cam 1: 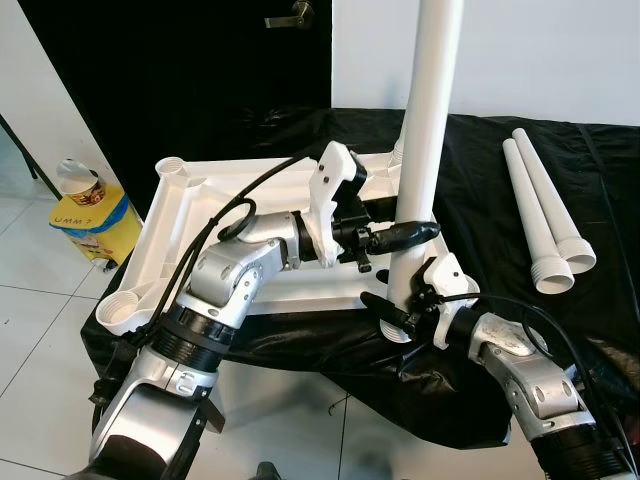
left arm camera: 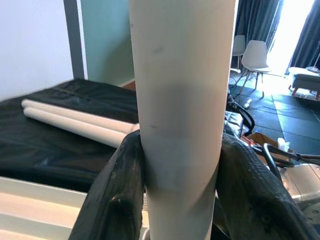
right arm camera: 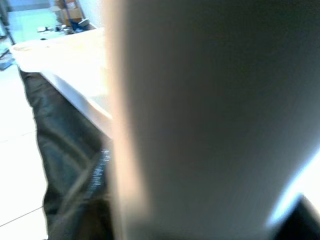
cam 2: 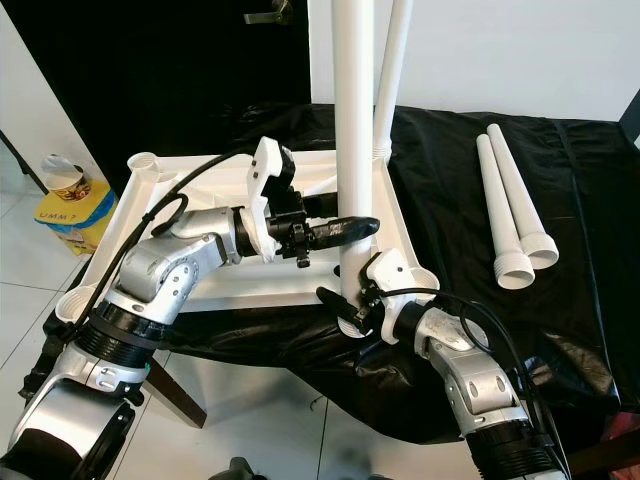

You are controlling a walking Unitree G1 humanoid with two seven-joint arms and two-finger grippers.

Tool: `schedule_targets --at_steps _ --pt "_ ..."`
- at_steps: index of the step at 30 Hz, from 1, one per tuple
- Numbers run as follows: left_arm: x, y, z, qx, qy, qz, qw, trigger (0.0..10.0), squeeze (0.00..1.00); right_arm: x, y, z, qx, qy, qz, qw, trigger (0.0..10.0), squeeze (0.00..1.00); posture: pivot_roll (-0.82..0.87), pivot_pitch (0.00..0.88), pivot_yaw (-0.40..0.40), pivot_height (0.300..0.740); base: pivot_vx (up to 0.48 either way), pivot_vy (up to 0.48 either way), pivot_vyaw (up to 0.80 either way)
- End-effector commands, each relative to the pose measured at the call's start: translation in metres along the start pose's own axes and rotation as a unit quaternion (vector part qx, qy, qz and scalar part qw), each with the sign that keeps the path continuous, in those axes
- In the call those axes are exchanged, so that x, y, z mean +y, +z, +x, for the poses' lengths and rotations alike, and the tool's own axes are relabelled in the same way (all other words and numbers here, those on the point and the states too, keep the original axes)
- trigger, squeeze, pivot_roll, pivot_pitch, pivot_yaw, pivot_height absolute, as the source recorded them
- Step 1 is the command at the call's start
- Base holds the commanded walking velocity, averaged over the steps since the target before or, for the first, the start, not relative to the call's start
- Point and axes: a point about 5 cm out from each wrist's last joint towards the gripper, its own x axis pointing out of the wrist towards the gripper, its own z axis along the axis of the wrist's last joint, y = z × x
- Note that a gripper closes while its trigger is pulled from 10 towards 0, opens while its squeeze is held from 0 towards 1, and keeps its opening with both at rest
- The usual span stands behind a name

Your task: Building children table

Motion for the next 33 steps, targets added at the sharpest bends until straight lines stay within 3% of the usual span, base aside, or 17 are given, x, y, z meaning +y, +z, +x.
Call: schedule_targets --at_steps 1,3,5,9,10,11,12,13,23,33 --pt "-0.002 0.012 0.005 -0.012 -0.012 0.007 1.000 10.0 0.00 -0.006 0.005 0.000 -0.016 -0.020 0.005 1.000 10.0 1.00 -0.02 0.000 0.017 0.740 0.000 0.000 0.00" --pt "-0.002 0.012 0.005 -0.012 -0.012 0.007 1.000 10.0 0.00 -0.006 0.005 0.000 -0.016 -0.020 0.005 1.000 10.0 1.00 -0.02 0.000 0.017 0.740 0.000 0.000 0.00" --pt "0.011 0.024 0.004 -0.009 0.060 0.013 0.998 10.0 0.00 -0.013 0.011 0.002 -0.035 -0.051 0.009 0.998 10.0 1.00 -0.02 0.006 0.014 0.740 0.000 0.000 0.00" --pt "0.017 0.030 0.003 -0.010 0.094 0.015 0.995 10.0 0.00 -0.016 0.013 0.004 -0.045 -0.073 0.007 0.996 10.0 1.00 -0.02 0.007 0.013 0.740 0.000 0.000 0.00" --pt "0.021 0.034 0.003 -0.010 0.116 0.020 0.993 10.0 0.00 -0.018 0.015 0.007 -0.049 -0.090 0.008 0.995 10.0 0.76 -0.02 0.009 0.011 0.740 0.000 0.000 0.00" --pt "0.021 0.034 0.003 -0.010 0.116 0.020 0.993 10.0 0.00 -0.018 0.015 0.007 -0.049 -0.090 0.008 0.995 10.0 0.76 -0.02 0.009 0.011 0.740 0.000 0.000 0.00" --pt "0.023 0.038 0.003 -0.010 0.132 0.024 0.991 10.0 0.00 -0.018 0.016 0.009 -0.053 -0.105 0.006 0.993 10.0 0.19 -0.02 0.009 0.011 0.740 0.000 0.000 0.00" --pt "0.025 0.041 0.003 -0.008 0.150 0.030 0.988 10.0 0.00 -0.019 0.018 0.012 -0.057 -0.123 0.006 0.991 10.0 0.00 -0.02 0.012 0.011 0.740 0.000 0.000 0.00" --pt "0.030 0.047 0.008 -0.003 0.202 0.052 0.978 10.0 0.00 -0.020 0.029 0.031 -0.083 -0.201 0.002 0.976 10.0 0.00 -0.02 0.018 0.014 0.740 0.000 0.000 0.00" --pt "0.027 0.056 0.024 -0.025 0.263 0.057 0.963 10.0 0.00 -0.019 0.046 0.063 -0.092 -0.279 0.002 0.956 10.0 0.00 -0.01 0.022 0.008 0.740 0.000 0.000 0.00"
